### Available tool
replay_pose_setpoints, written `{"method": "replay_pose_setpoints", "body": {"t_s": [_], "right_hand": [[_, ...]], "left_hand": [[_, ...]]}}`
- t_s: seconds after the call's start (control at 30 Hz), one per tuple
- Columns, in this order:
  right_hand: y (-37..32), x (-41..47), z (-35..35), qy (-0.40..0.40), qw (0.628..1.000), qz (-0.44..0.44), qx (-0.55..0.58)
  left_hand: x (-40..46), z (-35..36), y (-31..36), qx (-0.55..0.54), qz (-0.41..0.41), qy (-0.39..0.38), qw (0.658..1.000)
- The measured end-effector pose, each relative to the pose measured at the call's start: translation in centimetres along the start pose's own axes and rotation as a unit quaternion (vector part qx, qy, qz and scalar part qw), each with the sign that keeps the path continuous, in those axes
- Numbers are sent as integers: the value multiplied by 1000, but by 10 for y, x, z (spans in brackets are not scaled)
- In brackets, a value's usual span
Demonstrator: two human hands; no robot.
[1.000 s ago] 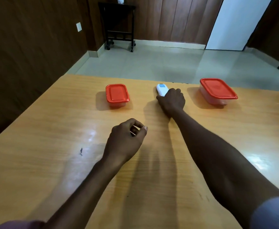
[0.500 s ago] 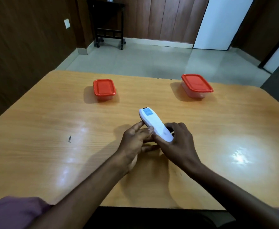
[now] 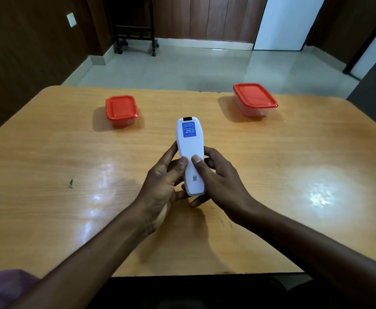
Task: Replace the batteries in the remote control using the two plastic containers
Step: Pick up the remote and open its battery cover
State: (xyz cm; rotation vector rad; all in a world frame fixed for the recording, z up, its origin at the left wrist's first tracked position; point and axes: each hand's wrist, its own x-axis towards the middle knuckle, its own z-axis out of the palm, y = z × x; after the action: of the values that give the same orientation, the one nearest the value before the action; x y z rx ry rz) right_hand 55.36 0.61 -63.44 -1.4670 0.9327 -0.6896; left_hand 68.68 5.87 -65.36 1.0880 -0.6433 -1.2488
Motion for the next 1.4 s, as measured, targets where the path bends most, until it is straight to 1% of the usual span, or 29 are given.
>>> {"method": "replay_pose_setpoints", "body": {"t_s": [0.1,0.2,0.4,0.63,0.8,0.87,0.93,1.03,1.13,1.23,1.4], "right_hand": [[6,0,4,6,1000,-10,-20],[11,0,8,19,998,-43,-48],[14,0,10,32,993,-82,-81],[10,-4,6,15,997,-77,-27],[11,-1,2,-4,998,-59,-19],[8,1,1,-10,997,-67,-47],[5,3,1,0,989,-89,-116],[3,4,4,44,959,-153,-236],[4,1,7,76,926,-178,-326],[8,-2,6,75,906,-197,-367],[10,3,4,67,900,-203,-380]], "left_hand": [[-5,3,-5,16,12,19,1000],[-7,3,-6,23,32,35,999],[-9,0,-2,28,50,25,998],[-8,-2,3,28,55,12,998],[-8,-2,4,26,62,2,998],[-6,-2,7,21,62,3,998],[-3,0,10,17,55,7,998],[0,1,12,-5,32,29,999],[2,-3,14,-29,20,56,998],[1,-5,14,-41,18,59,997],[-3,-4,10,-47,14,60,997]]}}
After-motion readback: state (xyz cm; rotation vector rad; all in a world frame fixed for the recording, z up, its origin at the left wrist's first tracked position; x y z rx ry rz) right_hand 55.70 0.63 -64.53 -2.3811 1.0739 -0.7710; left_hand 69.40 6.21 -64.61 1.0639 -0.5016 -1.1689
